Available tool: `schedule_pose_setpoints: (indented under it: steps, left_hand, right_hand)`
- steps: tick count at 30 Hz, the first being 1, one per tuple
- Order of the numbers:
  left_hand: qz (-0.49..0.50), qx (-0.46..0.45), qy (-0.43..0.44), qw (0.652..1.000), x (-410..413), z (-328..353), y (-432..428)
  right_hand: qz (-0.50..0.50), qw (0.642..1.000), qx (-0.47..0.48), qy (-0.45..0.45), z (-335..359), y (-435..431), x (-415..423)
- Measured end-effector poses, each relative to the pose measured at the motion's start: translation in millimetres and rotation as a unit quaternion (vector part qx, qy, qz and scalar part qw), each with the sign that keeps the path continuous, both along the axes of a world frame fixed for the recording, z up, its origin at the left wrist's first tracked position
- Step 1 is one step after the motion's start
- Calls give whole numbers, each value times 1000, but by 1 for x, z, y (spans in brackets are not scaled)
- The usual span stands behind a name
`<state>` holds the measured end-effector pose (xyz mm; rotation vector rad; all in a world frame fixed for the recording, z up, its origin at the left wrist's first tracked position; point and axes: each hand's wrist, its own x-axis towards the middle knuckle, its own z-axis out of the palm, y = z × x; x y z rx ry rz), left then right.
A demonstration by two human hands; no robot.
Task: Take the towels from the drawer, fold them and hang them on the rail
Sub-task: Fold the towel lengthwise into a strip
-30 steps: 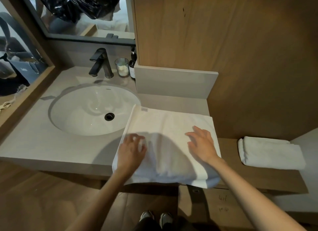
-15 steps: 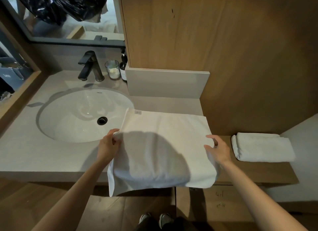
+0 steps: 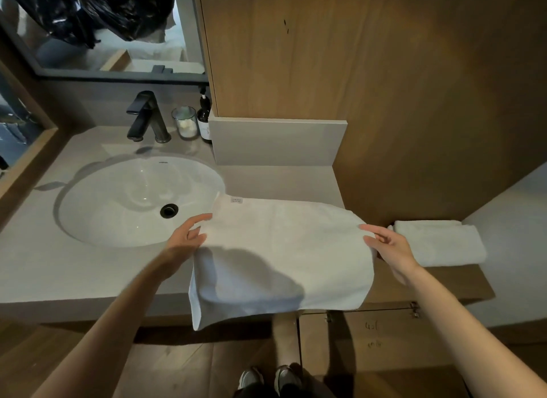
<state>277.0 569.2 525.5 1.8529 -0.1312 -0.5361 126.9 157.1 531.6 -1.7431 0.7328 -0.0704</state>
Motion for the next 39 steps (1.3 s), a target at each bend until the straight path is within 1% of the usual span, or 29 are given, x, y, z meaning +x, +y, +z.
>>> schedule_pose_setpoints:
  steps: [2,4,6,10,14,17,21,24,27,31,34,36,38,39]
  left_hand:
    - [-59,24,-25,998,-5,8,4]
    - [-76,51,-56,994,-10,15,5]
    - [-47,60,-69,995,-15,18,7]
    - [2,28,-71,997,-38,30,9]
    - [12,74,-102,992,-73,42,1]
    - [35,95,-129,986,-104,43,-7]
    - [60,101,-189,975,-145,38,-14]
    - [67,149,-245,956,-170,37,-15]
    - [59,194,-306,930,-189,39,-14]
    - [73,216,-329,916,-195,46,-12]
    - [106,195,-334,916,-182,59,-15]
    - [116,159,-339,920,-168,71,-22]
    - [147,102,-296,938,-152,84,-31]
    - [164,87,-286,940,-143,90,-34]
  right_hand:
    - [-4,1000,5,-16,3,0,-7]
    - [-12,1000,4,-24,4,-2,-14]
    - [-18,999,-2,-37,5,-7,-23]
    - [-22,998,-4,-56,12,-13,-40]
    - [-26,998,-20,-59,22,-20,-62]
    - [-7,994,-93,-50,27,-27,-87]
    - [37,975,-207,-67,31,-35,-124]
    - [69,949,-294,-91,31,-39,-149]
    - [96,931,-333,-115,31,-38,-165]
    - [106,933,-317,-134,37,-40,-168]
    - [104,935,-305,-150,46,-37,-160]
    - [73,933,-319,-150,56,-32,-151]
    - [50,943,-276,-178,71,-25,-136]
    - [42,948,-249,-193,79,-23,-125]
